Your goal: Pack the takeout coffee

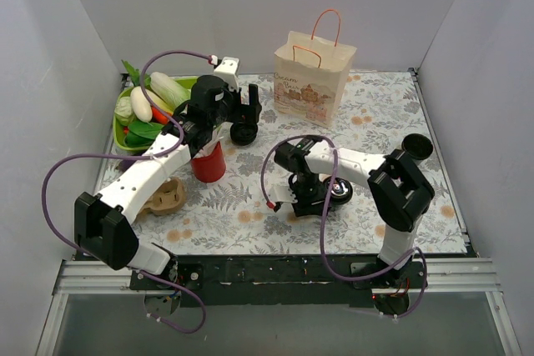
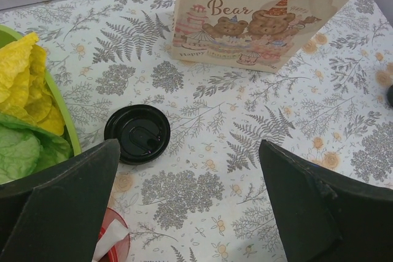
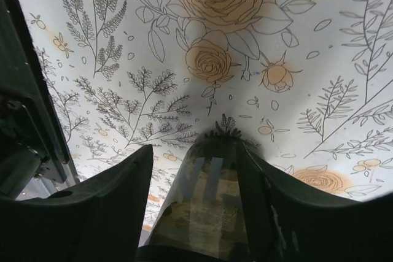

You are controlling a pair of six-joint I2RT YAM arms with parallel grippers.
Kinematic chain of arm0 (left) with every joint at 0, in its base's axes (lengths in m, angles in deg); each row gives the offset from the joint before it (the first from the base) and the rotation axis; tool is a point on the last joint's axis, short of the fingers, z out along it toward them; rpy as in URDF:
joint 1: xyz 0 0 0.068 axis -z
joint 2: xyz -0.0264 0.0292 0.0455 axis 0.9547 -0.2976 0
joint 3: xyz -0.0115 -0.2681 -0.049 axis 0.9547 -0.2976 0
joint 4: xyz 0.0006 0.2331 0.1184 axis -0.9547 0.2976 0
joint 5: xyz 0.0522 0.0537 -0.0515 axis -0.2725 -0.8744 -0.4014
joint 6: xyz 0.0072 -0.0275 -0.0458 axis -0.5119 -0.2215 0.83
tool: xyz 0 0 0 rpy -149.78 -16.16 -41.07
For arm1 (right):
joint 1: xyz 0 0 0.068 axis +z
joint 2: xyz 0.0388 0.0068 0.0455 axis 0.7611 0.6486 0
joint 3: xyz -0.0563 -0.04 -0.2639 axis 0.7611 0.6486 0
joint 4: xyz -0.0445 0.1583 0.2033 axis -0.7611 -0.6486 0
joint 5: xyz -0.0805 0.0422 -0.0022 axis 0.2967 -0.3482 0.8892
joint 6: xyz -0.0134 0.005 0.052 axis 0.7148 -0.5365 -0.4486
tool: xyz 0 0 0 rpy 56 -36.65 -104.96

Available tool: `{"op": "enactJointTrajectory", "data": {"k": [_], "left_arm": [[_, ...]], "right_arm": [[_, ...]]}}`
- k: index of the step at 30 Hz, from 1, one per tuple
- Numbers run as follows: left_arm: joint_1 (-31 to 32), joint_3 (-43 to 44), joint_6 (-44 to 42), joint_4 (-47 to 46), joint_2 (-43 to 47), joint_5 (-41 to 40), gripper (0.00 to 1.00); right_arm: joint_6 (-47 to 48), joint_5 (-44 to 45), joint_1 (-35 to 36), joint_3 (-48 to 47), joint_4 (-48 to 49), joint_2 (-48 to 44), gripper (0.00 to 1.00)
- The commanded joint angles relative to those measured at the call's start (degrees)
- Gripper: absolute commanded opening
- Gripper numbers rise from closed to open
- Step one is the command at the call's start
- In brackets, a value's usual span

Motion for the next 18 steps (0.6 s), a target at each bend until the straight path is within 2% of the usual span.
{"op": "enactJointTrajectory", "data": {"k": [1,6,18], "left_arm": [[0.3,1.3,0.1,0.0,-0.2,1.7,0.98],[0.3,2.2,-0.4,0.3,-1.2,2.2,0.98],[0.4,2.2,-2.4,0.9,-1.0,2.8,0.98]], "right_arm": [[-0.6,6.1,0.3,3.2,3.6,-5.3,0.63],[-0.5,10.5,-1.2,9.5,5.6,-8.6,0.6],[0.0,13.4,-12.8,18.6,7.0,-14.6,0.57]]}}
